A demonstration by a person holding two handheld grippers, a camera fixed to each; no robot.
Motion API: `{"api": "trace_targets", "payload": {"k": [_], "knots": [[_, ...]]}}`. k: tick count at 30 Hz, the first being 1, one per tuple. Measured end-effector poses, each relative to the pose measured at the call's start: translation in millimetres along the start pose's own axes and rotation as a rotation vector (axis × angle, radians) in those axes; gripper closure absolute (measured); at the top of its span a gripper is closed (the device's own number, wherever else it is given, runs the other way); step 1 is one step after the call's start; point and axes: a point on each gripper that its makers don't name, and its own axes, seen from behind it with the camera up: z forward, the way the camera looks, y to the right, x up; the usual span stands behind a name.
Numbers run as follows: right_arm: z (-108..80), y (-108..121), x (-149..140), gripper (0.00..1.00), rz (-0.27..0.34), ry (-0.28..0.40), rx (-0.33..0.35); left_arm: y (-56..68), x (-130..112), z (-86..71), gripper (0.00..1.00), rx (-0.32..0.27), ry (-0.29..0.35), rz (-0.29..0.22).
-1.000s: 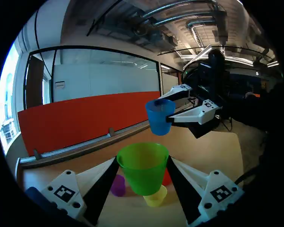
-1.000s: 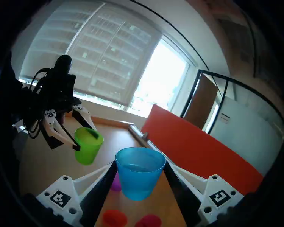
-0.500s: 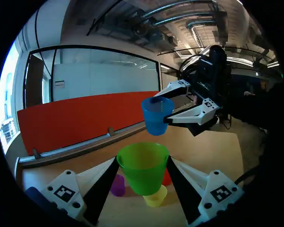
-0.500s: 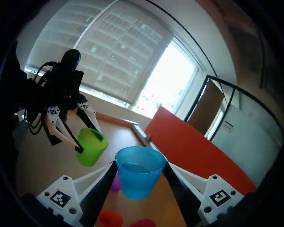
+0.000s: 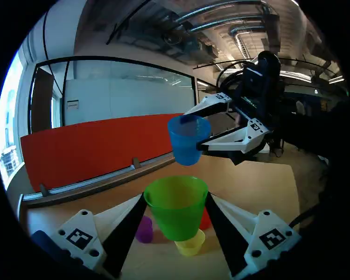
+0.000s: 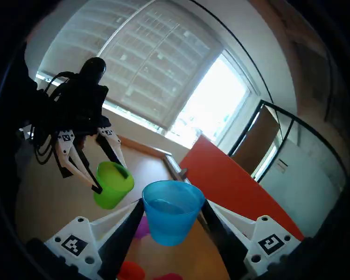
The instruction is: Pour water
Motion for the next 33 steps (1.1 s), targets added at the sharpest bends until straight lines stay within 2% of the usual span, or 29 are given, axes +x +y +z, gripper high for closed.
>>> {"api": "trace_targets", "payload": {"k": [19, 33], "knots": [[11.6, -9, 17, 0.08, -0.084, 0.004, 0.037, 1.2, -1, 1.3, 0.12, -0.004, -0.001, 0.002], [18.0, -14, 21, 0.08, -0.132, 0.001, 0.057, 7.3, -2, 2.5, 0.12, -0.022, 0.001, 0.003]]}}
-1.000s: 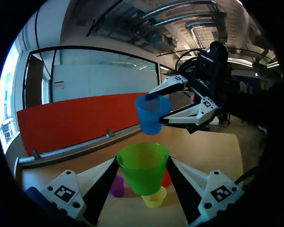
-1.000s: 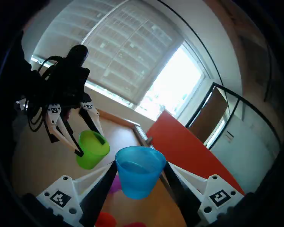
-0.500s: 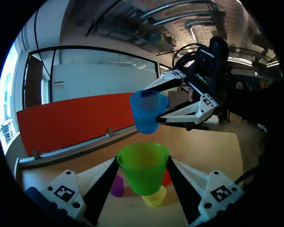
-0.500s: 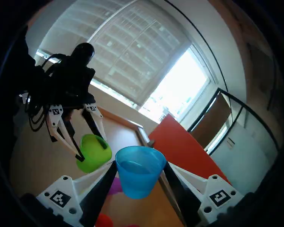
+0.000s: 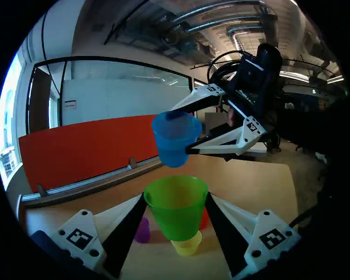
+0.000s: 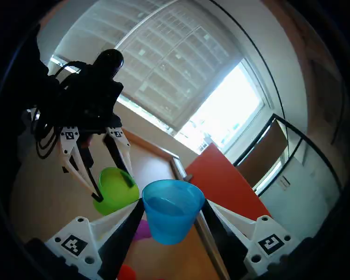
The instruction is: Pour water
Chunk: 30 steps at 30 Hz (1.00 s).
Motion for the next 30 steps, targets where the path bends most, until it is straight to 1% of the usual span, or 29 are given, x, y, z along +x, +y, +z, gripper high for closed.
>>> {"api": "trace_targets", "payload": {"k": [8, 16, 30], "knots": [[2.3, 0, 3, 0.09, -0.020, 0.001, 0.004, -1.2, 1, 1.8, 0.12, 0.002, 0.002, 0.001], [2.9, -2, 9, 0.08, -0.042, 0.004, 0.010, 0.1, 2, 2.9, 0.12, 0.000, 0.002, 0.002], [2.6, -2, 12, 0.09, -0.093, 0.001, 0.013, 0.8, 5, 3.7, 0.12, 0.001, 0.007, 0.008]]}}
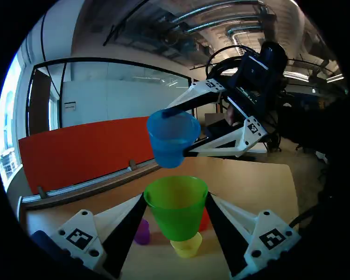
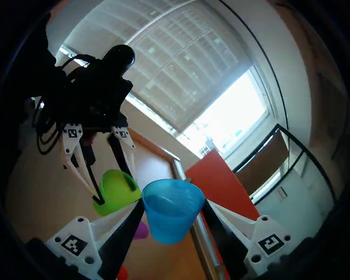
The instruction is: Pour water
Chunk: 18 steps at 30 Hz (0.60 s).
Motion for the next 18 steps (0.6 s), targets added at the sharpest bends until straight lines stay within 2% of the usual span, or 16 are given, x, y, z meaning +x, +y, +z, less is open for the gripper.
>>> {"api": "trace_targets", "payload": {"k": [18], "knots": [[2.4, -3.6, 5.7, 0.09, -0.056, -0.002, 0.011, -0.3, 1.7, -0.7, 0.12, 0.002, 0.003, 0.004]]}}
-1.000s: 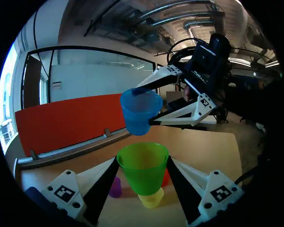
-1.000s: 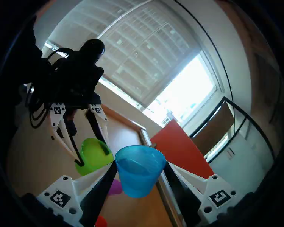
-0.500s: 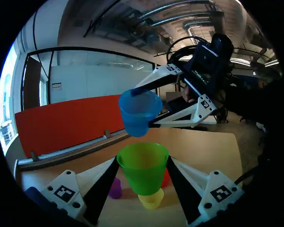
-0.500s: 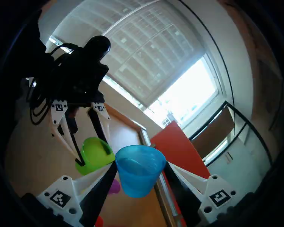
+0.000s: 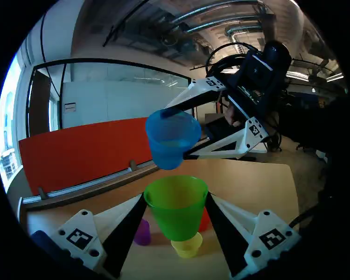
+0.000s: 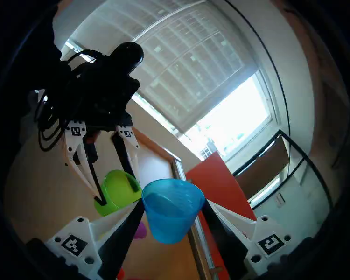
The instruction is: Pour water
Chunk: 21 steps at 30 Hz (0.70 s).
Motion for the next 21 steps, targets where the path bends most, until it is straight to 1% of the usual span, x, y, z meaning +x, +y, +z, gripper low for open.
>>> {"api": "trace_targets", "payload": {"k": [6, 15, 21], "knots": [[2.3, -3.1, 2.1, 0.08, -0.017, 0.000, 0.003, 1.0, 2.0, -0.7, 0.12, -0.001, 0.004, -0.001], [1.7, 1.7, 4.8, 0.09, -0.047, 0.001, 0.002, 1.0, 2.7, 0.2, 0.12, -0.002, 0.006, 0.001], [2.6, 2.7, 6.1, 0.08, -0.080, -0.003, 0.003, 0.6, 2.7, 1.2, 0.12, -0.002, 0.008, -0.002]]}}
